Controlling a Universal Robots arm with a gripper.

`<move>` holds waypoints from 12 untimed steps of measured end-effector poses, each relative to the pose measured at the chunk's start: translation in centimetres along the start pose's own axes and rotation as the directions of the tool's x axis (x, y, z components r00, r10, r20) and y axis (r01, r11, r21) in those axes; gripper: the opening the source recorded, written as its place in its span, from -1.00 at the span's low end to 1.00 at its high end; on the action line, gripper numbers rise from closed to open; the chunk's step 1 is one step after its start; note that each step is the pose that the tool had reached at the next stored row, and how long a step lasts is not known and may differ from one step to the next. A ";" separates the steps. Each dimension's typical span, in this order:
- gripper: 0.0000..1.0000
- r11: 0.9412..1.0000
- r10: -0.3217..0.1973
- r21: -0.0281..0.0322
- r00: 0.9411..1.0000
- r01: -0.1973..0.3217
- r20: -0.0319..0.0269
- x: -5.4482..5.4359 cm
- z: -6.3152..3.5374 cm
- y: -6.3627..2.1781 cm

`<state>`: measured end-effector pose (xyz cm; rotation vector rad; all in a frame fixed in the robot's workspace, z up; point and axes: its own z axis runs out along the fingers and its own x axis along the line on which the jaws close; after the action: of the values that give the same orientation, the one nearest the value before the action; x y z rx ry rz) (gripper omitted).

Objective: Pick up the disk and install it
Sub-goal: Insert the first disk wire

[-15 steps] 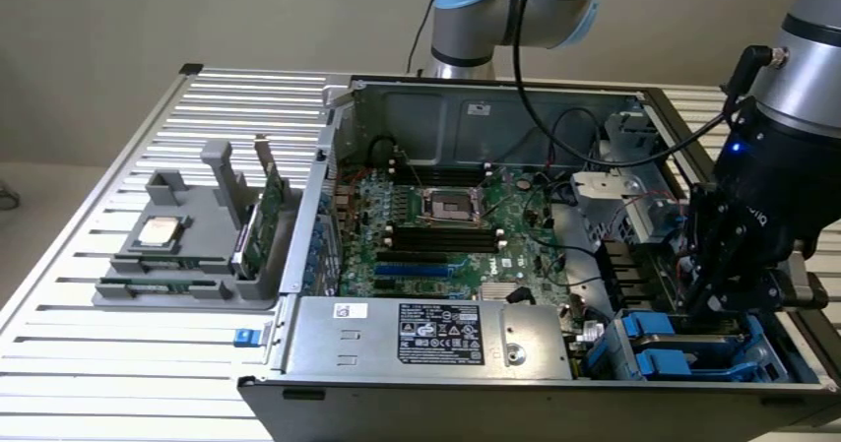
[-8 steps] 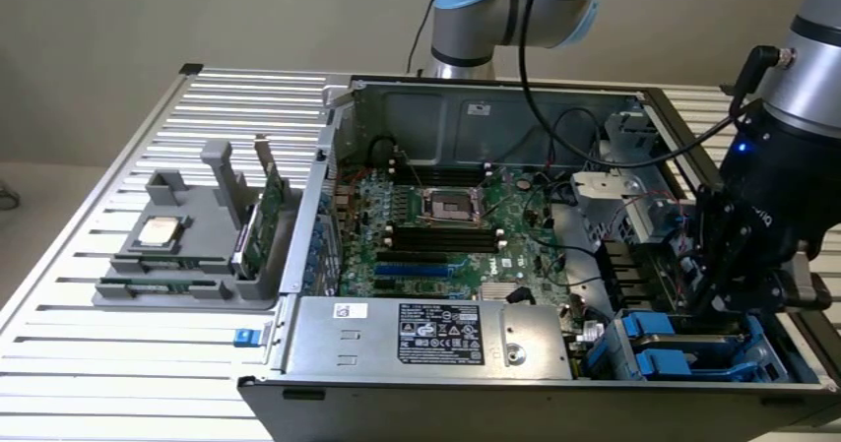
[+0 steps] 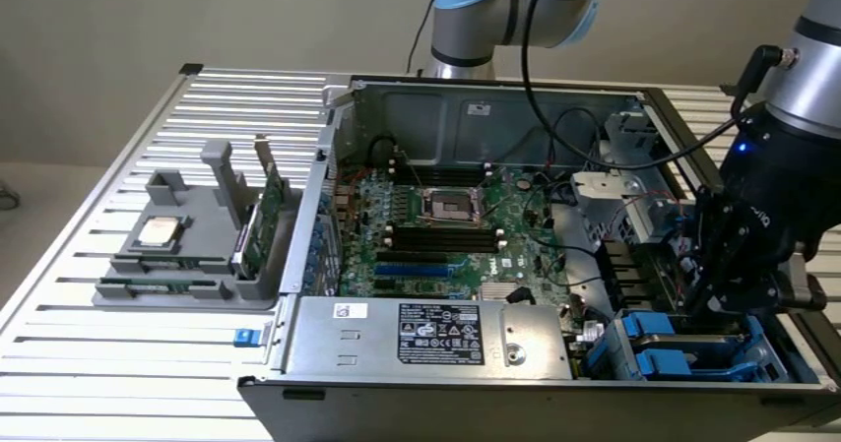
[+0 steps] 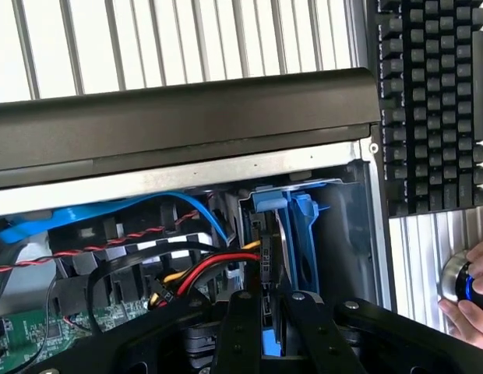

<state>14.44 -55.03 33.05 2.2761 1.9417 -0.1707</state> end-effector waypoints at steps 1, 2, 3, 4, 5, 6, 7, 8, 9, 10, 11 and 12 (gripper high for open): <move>-0.66 1.000 0.000 0.003 1.000 0.000 0.000 0.0 0.00 0.08; -0.66 1.000 -0.001 0.005 1.000 0.001 -0.001 0.0 0.01 0.19; -0.66 1.000 -0.001 0.007 1.000 0.001 -0.003 0.1 0.00 0.30; -0.66 1.000 -0.001 0.009 1.000 0.001 -0.005 0.1 0.01 0.40; -0.66 1.000 -0.002 0.012 1.000 0.002 -0.006 0.1 0.01 0.48; -0.66 1.000 -0.003 0.017 1.000 0.003 -0.007 0.1 0.01 0.54; -0.66 1.000 -0.003 0.022 1.000 0.004 -0.008 0.1 0.01 0.57; -0.66 1.000 -0.004 0.026 1.000 0.004 -0.009 0.1 0.02 0.59; -0.66 1.000 -0.005 0.029 1.000 0.005 -0.011 0.0 0.02 0.60; -0.66 0.999 -0.005 0.032 1.000 0.006 -0.012 0.0 0.02 0.61; -0.66 0.999 -0.006 0.035 1.000 0.006 -0.012 0.0 0.01 0.63; -0.66 0.999 -0.006 0.037 1.000 0.007 -0.013 0.0 0.02 0.68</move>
<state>15.12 -55.10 33.04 2.2995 1.9683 -0.1948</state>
